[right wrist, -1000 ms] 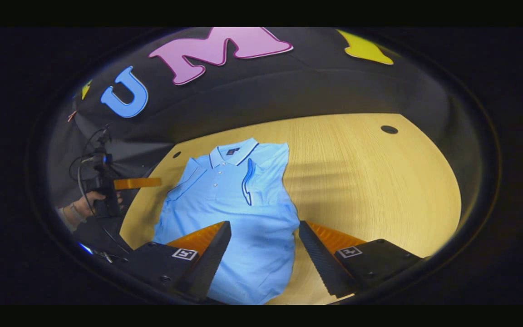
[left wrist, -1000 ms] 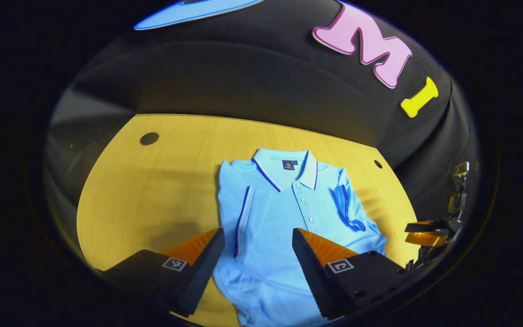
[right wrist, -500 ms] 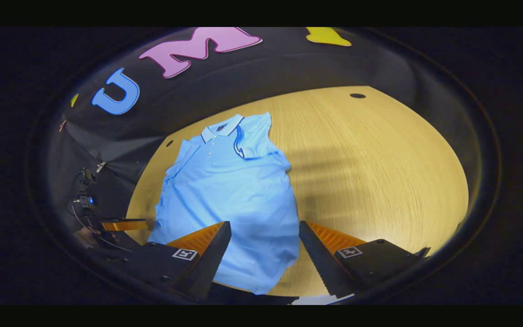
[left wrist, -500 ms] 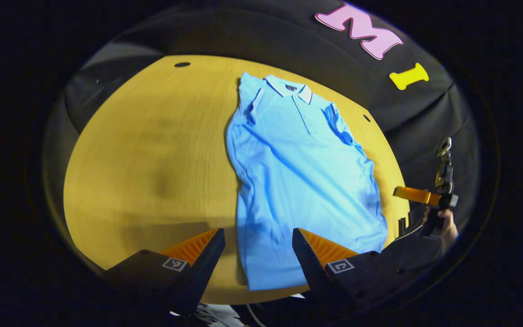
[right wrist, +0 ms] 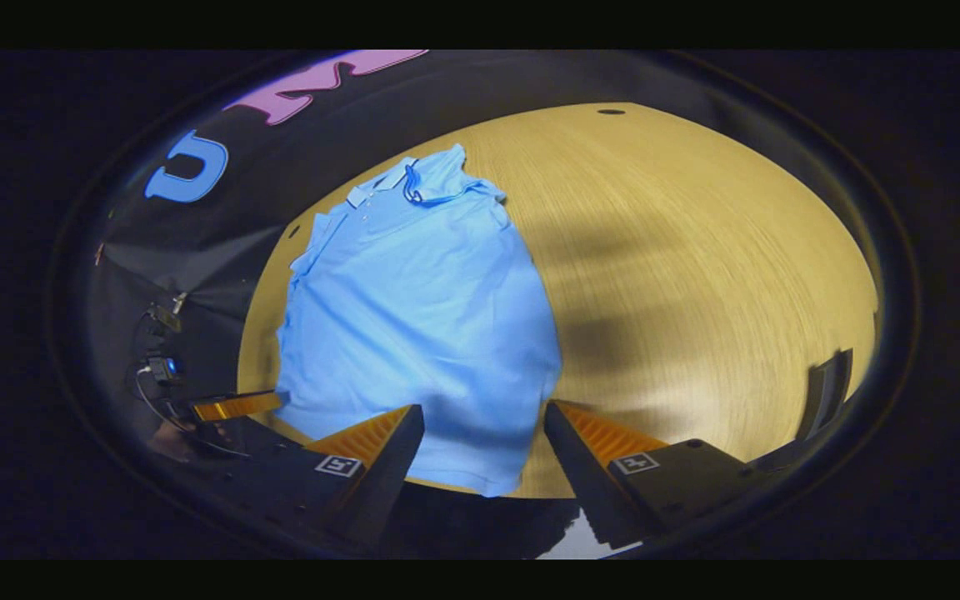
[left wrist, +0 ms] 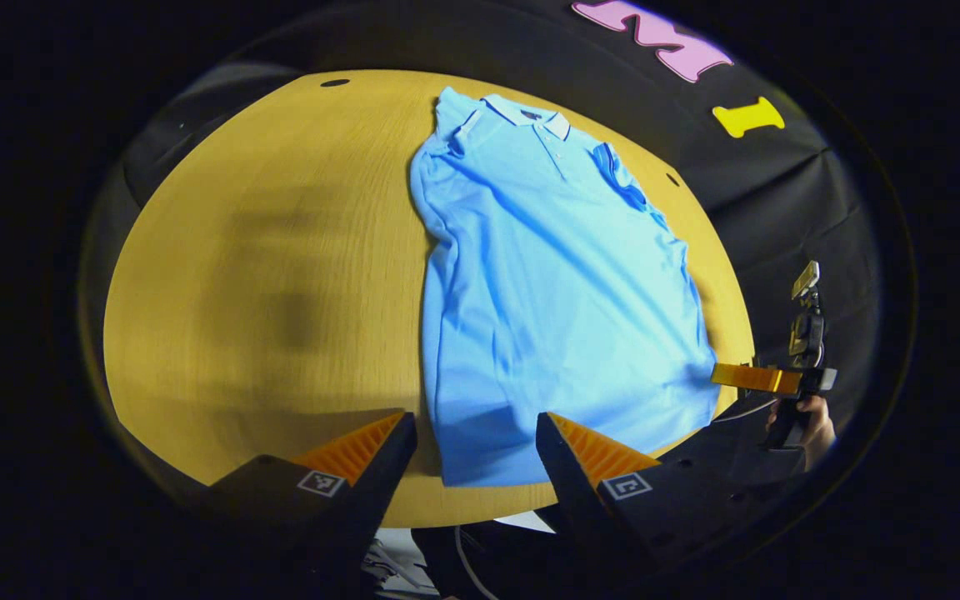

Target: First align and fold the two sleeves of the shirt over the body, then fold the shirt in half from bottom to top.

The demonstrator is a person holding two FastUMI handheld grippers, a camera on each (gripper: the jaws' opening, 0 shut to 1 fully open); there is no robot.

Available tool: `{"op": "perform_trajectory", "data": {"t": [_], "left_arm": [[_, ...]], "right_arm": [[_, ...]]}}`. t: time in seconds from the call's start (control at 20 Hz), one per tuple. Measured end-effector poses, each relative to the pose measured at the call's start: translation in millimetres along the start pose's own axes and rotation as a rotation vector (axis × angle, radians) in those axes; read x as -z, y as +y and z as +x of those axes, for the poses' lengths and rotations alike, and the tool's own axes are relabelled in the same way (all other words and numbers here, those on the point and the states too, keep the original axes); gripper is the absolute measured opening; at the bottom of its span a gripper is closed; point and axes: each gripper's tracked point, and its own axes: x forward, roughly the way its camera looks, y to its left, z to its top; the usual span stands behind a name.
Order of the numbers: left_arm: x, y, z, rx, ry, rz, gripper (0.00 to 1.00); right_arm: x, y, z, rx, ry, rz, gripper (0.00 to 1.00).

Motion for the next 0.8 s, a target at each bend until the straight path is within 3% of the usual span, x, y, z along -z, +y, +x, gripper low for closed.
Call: {"op": "perform_trajectory", "data": {"t": [0.15,0.2,0.3,0.4,0.45,0.5,0.55,0.65,0.8], "left_arm": [[2.7,-0.6,2.4,-0.043,0.030,0.050,0.93],[2.8,-4.4,3.2,-0.041,0.036,0.060,0.93],[2.4,-13.3,6.4,-0.011,0.034,0.074,0.90],[1.7,-17.7,11.5,0.010,0.021,0.065,0.70],[1.7,-21.8,13.2,0.034,0.016,0.053,0.54],[3.6,-25.5,16.5,0.061,0.009,0.035,0.40],[1.4,-30.3,16.7,0.098,-0.010,0.015,0.26],[-3.3,-33.4,17.2,0.142,-0.040,-0.019,0.13],[-3.8,-29.0,17.2,0.137,-0.044,-0.047,0.06]], "right_arm": [[5.7,13.1,5.4,-0.021,0.032,0.053,0.86],[7.3,15.6,7.5,-0.019,0.045,0.055,0.88],[10.4,18.5,9.0,-0.009,0.056,0.035,0.84],[12.9,12.7,12.4,0.023,0.068,-0.005,0.78],[13.0,9.4,13.9,0.038,0.070,-0.007,0.65],[13.3,3.8,15.4,0.060,0.069,0.000,0.58],[9.5,0.6,19.5,0.060,0.055,0.017,0.27],[5.5,2.7,14.5,0.031,0.039,0.067,0.12],[2.5,1.7,17.0,-0.007,0.012,0.113,0.12]]}}
